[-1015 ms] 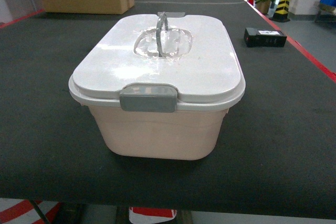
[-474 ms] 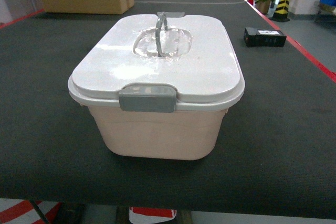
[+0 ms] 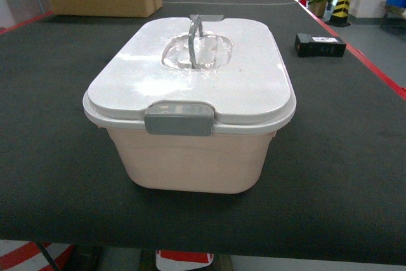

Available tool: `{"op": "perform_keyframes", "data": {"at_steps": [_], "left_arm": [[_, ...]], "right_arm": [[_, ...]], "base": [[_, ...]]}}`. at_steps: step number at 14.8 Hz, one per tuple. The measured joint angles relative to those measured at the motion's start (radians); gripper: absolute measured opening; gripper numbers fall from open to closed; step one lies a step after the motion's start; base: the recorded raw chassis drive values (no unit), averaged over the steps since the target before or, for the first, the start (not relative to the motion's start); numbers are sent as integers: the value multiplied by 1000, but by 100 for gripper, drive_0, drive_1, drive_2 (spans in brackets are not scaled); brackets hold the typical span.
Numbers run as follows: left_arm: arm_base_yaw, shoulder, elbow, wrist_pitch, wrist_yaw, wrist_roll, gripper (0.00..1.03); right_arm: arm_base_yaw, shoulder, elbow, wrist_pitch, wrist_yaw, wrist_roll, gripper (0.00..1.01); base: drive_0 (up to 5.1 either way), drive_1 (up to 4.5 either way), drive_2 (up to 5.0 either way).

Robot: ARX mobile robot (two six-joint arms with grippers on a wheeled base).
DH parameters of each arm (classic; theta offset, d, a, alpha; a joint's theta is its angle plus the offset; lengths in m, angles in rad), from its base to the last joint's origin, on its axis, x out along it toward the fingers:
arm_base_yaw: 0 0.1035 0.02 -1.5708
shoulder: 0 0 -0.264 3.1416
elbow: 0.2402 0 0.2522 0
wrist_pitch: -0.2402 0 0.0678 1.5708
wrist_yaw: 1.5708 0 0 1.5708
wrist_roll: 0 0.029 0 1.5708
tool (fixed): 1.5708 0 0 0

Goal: Pick capacitor and pack into box

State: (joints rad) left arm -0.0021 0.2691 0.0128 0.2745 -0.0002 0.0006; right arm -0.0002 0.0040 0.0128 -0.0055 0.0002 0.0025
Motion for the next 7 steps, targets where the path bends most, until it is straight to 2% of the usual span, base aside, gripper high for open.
{"op": "perform_keyframes", "data": {"at_steps": [6,7], "left_arm": [[0,-92,0,-98,0,0,2],[0,-165,2,-201,0,0,2]], "right_arm": [[0,0,0,0,0,0,98],[0,0,0,0,0,0,98]], "base": [[0,0,0],[0,0,0]]}}
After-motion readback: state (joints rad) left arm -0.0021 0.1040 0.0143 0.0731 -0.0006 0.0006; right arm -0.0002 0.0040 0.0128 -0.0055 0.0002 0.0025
